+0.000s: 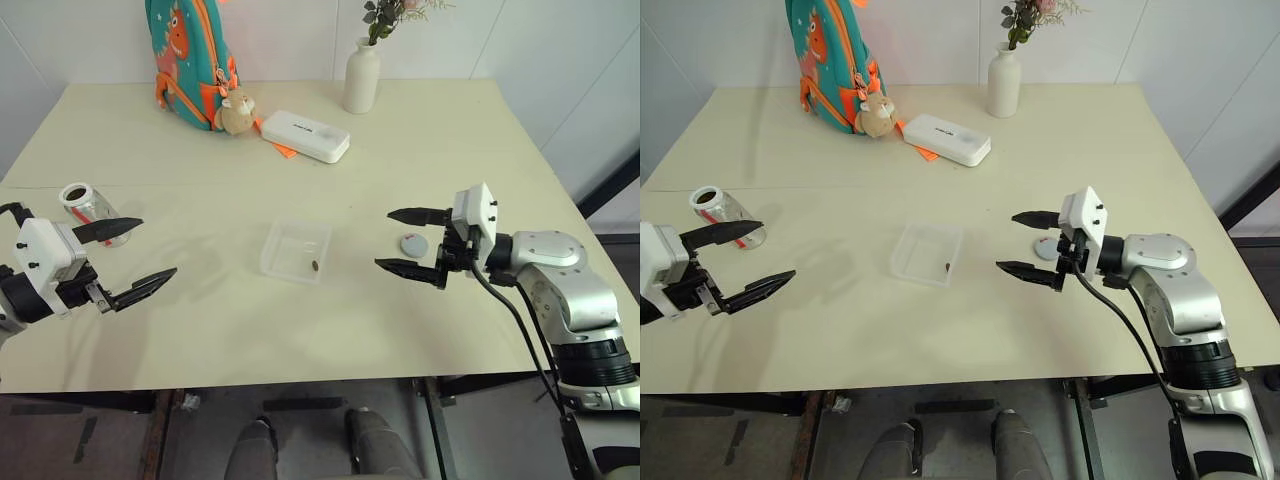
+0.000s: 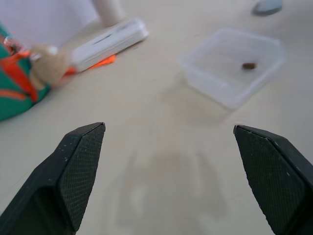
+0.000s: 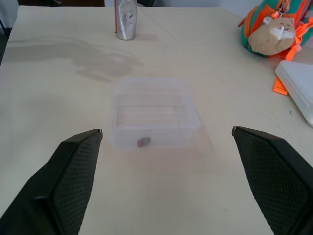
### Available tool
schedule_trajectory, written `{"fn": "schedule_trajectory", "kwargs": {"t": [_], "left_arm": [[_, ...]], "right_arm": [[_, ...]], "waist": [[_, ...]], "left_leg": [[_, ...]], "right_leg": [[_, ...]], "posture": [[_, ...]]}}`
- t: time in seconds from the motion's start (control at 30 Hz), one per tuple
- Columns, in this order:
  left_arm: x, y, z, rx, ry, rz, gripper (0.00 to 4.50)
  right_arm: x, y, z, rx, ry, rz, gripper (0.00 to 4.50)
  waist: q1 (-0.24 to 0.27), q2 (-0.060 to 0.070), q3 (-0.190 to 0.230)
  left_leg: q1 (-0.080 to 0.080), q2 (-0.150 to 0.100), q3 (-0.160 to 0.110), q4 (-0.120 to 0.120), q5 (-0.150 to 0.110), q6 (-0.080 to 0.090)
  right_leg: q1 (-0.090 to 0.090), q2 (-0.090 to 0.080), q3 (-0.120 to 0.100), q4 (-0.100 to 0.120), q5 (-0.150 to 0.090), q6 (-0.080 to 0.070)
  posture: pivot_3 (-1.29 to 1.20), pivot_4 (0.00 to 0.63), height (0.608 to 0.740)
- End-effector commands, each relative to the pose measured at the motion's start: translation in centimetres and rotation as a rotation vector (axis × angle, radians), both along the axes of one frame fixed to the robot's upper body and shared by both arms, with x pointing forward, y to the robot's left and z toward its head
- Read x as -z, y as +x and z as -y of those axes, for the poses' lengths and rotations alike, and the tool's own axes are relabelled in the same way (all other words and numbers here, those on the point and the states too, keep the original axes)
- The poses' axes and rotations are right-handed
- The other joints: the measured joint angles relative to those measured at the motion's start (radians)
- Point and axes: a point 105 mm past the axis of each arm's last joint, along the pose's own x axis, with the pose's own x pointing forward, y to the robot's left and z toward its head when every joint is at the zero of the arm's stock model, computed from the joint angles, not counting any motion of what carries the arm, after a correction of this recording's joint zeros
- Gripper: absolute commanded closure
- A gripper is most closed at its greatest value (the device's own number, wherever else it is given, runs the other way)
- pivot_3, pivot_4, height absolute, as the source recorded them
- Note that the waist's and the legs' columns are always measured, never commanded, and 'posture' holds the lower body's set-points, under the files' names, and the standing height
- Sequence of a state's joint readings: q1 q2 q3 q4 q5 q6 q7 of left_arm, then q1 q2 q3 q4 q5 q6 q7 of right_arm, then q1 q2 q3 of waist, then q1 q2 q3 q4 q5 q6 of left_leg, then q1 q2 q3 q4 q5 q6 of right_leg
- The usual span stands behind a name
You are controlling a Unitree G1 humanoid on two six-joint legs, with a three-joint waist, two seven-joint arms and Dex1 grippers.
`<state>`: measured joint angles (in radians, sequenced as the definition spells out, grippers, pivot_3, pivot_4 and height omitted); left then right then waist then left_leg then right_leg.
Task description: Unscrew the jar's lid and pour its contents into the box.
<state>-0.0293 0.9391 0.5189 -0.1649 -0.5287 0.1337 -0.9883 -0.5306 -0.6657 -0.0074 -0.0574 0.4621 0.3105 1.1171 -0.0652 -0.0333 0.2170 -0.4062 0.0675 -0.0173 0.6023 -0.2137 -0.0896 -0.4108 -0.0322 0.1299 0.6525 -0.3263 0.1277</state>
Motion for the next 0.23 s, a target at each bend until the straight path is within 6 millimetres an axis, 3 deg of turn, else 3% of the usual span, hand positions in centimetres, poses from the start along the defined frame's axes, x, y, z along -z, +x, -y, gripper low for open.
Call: {"fn": "schedule_trajectory", "kwargs": {"t": [0.03, 0.23], "left_arm": [[-0.51, -0.35, 0.96, 0.062, -0.011, 0.007, 0.01], [-0.19, -0.13, 0.52, 0.016, -0.031, 0.023, 0.01]], "right_arm": [[-1.06, -0.90, 0.22, -0.013, 0.005, 0.048, 0.00], [-1.09, -0.60, 0.46, 0.015, 0.006, 0.067, 0.00]], "waist": [[-0.006, 0.000, 0.000], [-0.020, 0.000, 0.000]], "left_leg": [[0.000, 0.000, 0.000, 0.000, 0.000, 0.000], [0.000, 0.000, 0.001, 0.000, -0.002, 0.001]], "right_leg": [[0.000, 0.000, 0.000, 0.000, 0.000, 0.000], [0.000, 0.000, 0.001, 0.000, 0.000, 0.002]], "posture": [[0.00, 0.150, 0.740], [0.00, 0.150, 0.740]]}}
